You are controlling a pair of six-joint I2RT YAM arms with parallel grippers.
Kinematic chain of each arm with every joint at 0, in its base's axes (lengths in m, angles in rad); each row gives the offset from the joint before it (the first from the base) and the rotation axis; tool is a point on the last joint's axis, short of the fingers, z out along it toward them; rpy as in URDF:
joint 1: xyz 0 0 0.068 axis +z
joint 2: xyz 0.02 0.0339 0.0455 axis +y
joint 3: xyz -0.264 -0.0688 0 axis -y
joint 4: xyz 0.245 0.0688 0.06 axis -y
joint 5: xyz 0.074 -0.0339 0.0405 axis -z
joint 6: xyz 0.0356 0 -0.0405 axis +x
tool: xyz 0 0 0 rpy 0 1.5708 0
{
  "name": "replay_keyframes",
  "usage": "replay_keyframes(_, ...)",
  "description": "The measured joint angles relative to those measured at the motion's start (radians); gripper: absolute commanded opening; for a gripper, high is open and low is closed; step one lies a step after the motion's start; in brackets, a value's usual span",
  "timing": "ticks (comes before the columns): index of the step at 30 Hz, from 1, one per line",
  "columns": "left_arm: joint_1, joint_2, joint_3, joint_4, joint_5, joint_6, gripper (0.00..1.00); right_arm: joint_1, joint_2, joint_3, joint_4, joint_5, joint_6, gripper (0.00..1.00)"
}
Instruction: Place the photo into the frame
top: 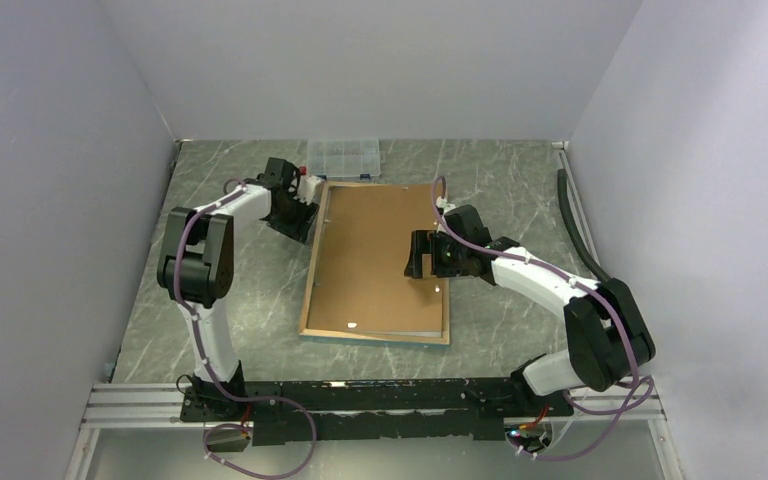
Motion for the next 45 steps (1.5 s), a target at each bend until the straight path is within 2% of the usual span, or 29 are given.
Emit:
replay_keyframes(9, -0.013, 0.084, 0.101, 0.025, -0.011, 0.000, 0.59, -0.019, 0.010, 0.000, 0.021, -0.042, -0.028, 1.00)
replay_keyframes(18, -0.031, 0.062, 0.051, 0.092, -0.010, -0.003, 0.58, -0.029, 0.079, -0.019, 0.088, -0.051, 0.026, 1.00)
replay_keyframes(25, -0.047, 0.014, -0.029, 0.148, -0.011, -0.006, 0.58, 0.005, 0.085, -0.026, 0.087, 0.037, 0.097, 1.00)
replay_keyframes(33, -0.050, 0.003, -0.038, 0.145, -0.019, -0.010, 0.58, 0.053, 0.146, 0.072, -0.044, 0.159, 0.126, 1.00)
replay_keyframes(45, -0.023, -0.041, -0.095, 0.132, 0.023, -0.008, 0.58, 0.080, 0.126, 0.112, -0.134, 0.266, 0.090, 1.00)
